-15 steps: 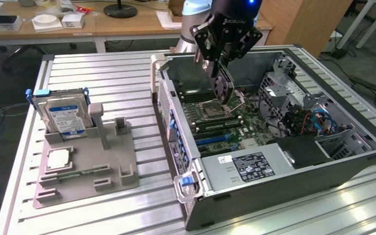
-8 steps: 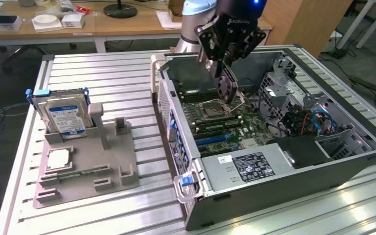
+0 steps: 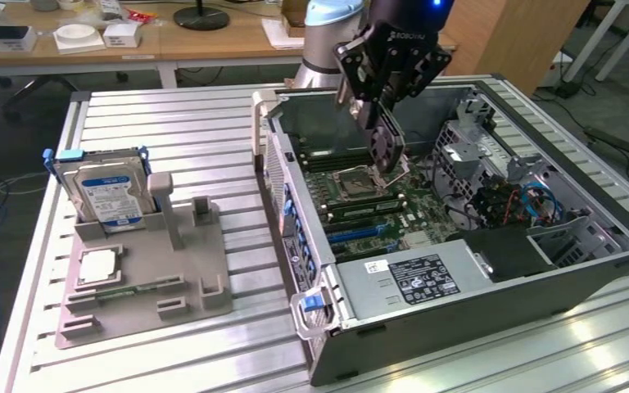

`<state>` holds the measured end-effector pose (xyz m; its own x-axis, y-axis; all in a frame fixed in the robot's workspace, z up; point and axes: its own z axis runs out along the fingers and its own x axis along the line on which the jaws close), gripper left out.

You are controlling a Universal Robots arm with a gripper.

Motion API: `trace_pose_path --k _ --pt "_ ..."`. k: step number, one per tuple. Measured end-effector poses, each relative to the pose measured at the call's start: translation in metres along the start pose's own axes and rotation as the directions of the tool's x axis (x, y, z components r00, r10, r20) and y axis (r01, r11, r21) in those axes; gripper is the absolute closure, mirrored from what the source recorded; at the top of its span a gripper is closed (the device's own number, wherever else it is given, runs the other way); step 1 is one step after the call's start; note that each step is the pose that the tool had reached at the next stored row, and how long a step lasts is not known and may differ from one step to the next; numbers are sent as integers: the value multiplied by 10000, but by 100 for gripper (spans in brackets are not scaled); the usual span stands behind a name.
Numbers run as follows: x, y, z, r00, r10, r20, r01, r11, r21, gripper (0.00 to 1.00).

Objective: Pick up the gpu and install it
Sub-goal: 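Pick up the gpu and move the gpu toward the slot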

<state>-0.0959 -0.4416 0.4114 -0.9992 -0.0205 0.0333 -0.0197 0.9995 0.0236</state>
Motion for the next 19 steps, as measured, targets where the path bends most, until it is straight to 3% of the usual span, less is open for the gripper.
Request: trace_pose_path --k 13,19 --pt "-136 -3 -3 10000 0 -1 0 10000 0 74" --pt "-150 -3 -3 10000 0 -1 0 10000 0 74"
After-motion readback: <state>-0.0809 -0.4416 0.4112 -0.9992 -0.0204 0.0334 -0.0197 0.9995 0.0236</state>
